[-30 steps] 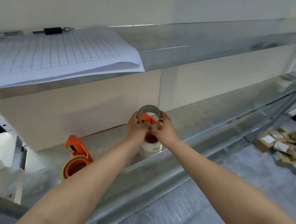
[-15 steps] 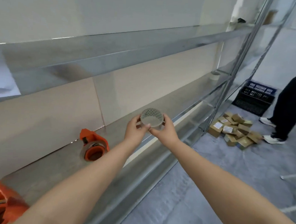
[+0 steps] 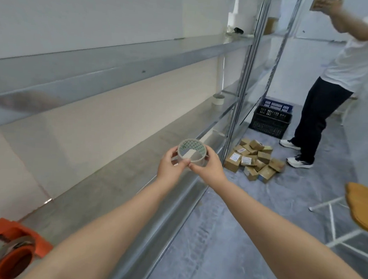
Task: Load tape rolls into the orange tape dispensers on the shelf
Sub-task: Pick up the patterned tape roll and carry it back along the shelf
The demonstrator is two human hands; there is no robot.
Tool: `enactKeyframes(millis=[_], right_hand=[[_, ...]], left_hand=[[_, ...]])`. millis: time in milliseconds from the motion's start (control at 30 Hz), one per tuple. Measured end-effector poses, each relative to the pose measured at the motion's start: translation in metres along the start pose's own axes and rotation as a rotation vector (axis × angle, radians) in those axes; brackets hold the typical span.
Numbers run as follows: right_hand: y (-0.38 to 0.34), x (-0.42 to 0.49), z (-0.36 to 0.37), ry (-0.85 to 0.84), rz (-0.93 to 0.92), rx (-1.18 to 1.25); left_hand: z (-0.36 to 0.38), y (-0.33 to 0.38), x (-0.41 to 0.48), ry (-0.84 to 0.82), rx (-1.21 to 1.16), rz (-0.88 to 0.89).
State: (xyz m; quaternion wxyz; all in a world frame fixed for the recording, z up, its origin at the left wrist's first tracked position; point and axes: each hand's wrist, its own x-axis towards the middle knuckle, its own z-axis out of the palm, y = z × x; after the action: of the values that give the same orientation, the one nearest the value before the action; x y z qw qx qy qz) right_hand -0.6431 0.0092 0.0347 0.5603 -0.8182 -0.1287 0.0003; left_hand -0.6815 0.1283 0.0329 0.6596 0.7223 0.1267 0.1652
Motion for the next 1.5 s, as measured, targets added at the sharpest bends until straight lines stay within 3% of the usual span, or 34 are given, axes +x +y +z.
enactKeyframes(millis=[600,1033,1500], right_hand=[[0.088,0.208,-0.092,0.188,0.102,0.027],[0.165,0.368,-0.224,0.081,0.066,-0.07],[0.237,0.564,-0.28,-0.071,0.051,-0.081]], left_hand=[[0.161,-0.02,0.214,-0.25,-0.006,0.033],[0.337,-0.03,0.333,-0.167,-0.035,0.0],[0.451,-0.058,0.505,-0.118,0.041,-0.01]])
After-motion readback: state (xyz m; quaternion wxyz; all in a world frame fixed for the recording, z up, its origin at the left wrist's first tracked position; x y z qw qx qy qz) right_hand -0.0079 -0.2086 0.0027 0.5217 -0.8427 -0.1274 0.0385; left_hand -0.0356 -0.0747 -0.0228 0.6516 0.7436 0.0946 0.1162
